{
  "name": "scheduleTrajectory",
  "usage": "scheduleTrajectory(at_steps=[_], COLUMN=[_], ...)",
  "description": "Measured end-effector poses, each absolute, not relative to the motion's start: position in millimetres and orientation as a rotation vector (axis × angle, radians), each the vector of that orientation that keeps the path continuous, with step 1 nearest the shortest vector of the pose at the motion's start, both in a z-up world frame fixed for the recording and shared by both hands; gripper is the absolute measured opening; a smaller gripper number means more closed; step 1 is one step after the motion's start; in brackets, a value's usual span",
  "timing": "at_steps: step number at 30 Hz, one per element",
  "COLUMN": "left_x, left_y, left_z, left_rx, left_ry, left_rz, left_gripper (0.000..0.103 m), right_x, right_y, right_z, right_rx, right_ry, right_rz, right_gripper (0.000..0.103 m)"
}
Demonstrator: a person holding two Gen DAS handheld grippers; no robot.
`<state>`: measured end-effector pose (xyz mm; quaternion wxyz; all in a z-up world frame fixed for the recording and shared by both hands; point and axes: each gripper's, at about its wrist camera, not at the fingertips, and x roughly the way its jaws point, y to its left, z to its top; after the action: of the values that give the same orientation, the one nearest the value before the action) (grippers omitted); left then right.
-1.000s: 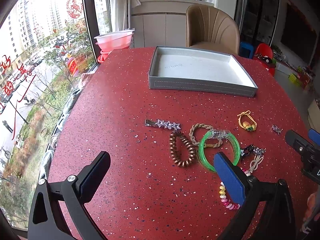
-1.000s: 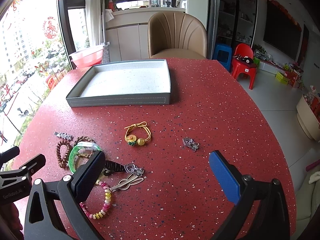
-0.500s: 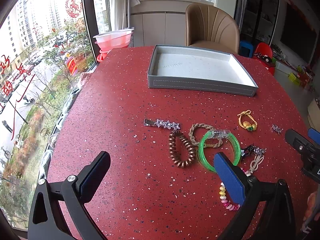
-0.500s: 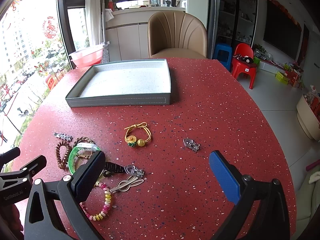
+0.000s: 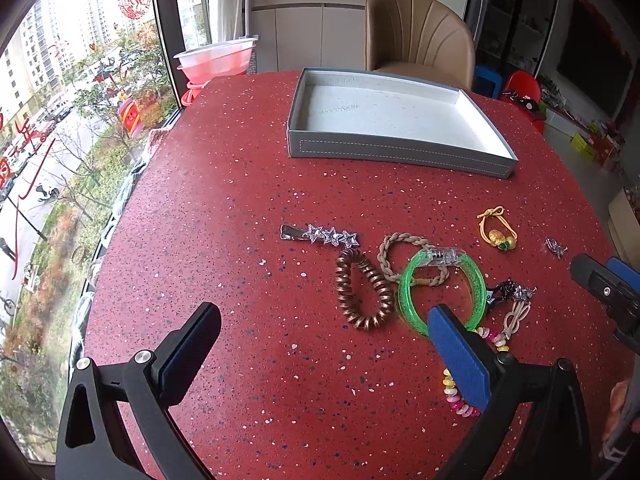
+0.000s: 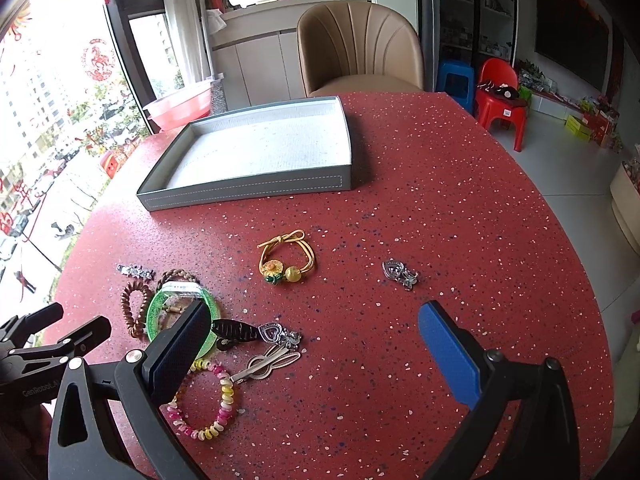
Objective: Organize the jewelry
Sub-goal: 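Grasp the brown coiled hair tie with the left tool while the right tool grasps the silver heart pendant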
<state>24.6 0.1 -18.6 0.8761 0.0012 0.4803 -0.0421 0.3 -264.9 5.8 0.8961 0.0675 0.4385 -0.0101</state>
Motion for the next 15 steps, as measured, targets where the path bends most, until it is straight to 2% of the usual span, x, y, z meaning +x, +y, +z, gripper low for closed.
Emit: scheduleTrajectory(at_steps=[15], left_x=[61], left_y=[10], left_z=[-40], left_rx=[-0.008], left_ry=[1.116], left_rz=[-0.082], left_gripper=[0.103], right_x=[45], right_y=[-305], right_z=[-16], right_rx=[0.154], right_ry=[1.186], right_rz=[-0.048], right_gripper=[0.103])
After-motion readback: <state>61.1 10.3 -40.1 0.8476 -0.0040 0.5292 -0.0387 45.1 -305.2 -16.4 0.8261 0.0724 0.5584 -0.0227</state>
